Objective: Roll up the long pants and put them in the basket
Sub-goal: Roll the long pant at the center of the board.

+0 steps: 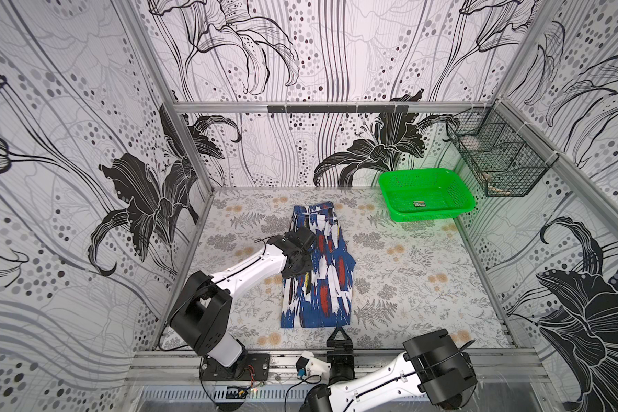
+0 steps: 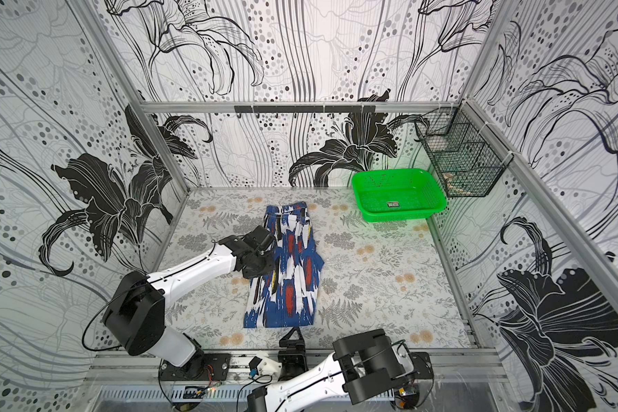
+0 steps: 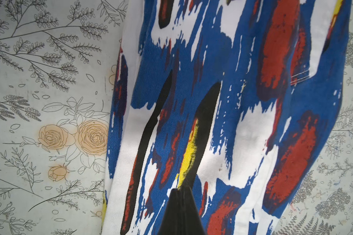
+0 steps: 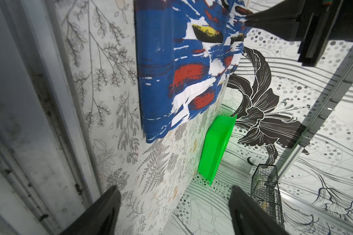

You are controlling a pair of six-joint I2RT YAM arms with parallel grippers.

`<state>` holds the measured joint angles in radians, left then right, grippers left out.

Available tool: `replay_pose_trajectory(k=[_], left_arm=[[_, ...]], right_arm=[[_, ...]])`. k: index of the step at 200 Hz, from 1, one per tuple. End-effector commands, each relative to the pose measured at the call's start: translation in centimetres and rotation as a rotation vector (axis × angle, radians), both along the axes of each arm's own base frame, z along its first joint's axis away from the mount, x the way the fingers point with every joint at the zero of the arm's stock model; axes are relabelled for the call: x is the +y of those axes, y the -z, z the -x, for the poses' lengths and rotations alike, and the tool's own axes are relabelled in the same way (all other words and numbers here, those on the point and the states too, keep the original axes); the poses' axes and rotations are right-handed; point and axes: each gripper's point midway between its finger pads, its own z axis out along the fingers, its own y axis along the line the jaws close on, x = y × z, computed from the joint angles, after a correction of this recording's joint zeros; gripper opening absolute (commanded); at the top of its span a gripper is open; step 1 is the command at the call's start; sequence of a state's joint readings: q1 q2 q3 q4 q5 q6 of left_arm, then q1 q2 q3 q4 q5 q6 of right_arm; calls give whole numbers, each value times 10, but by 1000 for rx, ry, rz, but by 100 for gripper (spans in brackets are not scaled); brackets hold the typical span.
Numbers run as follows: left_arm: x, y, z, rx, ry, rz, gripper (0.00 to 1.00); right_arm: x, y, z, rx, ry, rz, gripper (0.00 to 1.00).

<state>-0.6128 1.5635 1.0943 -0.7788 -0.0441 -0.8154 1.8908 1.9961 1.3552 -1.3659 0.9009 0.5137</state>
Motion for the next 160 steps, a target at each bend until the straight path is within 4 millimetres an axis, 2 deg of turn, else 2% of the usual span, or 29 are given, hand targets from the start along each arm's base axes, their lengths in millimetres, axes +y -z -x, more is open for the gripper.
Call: replay_pose_trajectory(k=[1,33,65,114,160], left_arm=[[0,3,2,-18,-6,9,0],[-9,13,5,11,6,49,0],[-10,14,3,8,7,51,0],[-16,18,9,24,14,82,0],[-9,23,20,43,20,71,0]], right_arm=[[-3,12,7,93,-2,-20,83],[2,42,29,256,14,-14,79],[5,62,34,298,38,-7,79],[19,89,14,237,65,8,79],[34,108,-10,237,107,3,78]])
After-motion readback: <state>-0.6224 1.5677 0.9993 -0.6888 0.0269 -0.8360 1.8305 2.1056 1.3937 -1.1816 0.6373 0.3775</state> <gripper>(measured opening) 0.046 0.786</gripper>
